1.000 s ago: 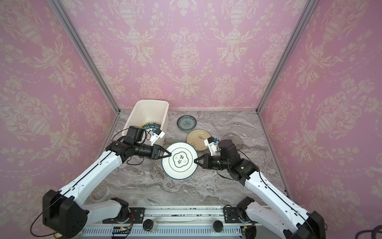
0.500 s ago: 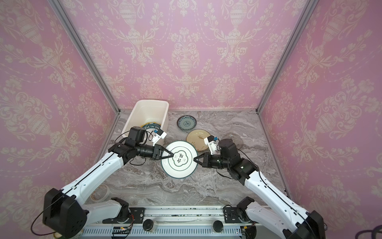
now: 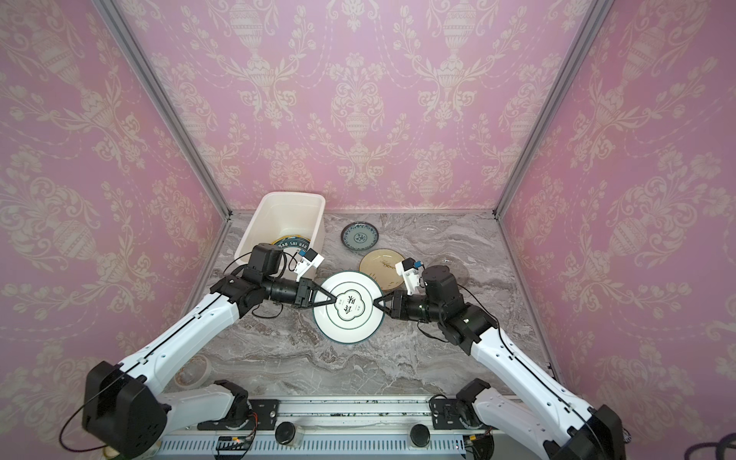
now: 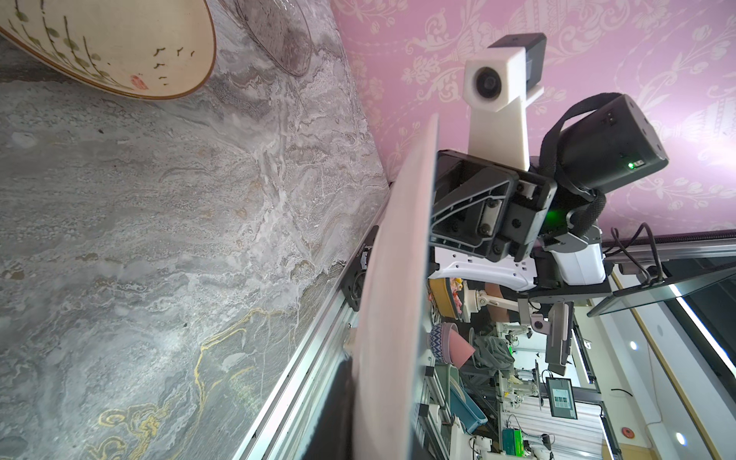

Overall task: Place the plates into the plastic bin on the countertop
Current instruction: Place the plate in the plastic bin.

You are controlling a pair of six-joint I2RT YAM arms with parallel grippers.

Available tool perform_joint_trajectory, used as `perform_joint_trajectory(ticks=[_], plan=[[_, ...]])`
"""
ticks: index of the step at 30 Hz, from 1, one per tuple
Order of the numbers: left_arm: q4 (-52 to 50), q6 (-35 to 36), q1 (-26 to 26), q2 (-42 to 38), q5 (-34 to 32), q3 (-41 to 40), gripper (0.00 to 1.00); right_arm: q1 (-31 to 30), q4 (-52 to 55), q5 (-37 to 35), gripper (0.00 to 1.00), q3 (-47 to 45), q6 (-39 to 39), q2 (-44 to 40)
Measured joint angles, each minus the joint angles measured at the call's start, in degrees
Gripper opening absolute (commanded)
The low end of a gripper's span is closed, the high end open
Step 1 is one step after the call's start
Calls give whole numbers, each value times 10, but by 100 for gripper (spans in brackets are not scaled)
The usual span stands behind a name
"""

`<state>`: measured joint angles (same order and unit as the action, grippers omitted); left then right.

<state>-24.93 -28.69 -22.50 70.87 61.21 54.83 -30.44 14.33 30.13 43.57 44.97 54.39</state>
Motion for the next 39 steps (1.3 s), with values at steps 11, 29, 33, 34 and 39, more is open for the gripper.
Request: perform_joint_trajectory(ticks=[11,29,33,34,39], plan=[[-37,-8,-2,16,-47,28,0,19,44,-72,56,20,-17,-14],[-243,43,180,73,-401,373,0,37,119,-130,56,32,-17,-139],[-275,80,190,103,-475,433,0,37,124,-123,56,15,-15,-141],[-279,89,190,115,-490,447,0,37,125,-121,56,12,-15,-141],[-299,134,190,178,-547,488,0,37,125,-109,55,5,-15,-137]])
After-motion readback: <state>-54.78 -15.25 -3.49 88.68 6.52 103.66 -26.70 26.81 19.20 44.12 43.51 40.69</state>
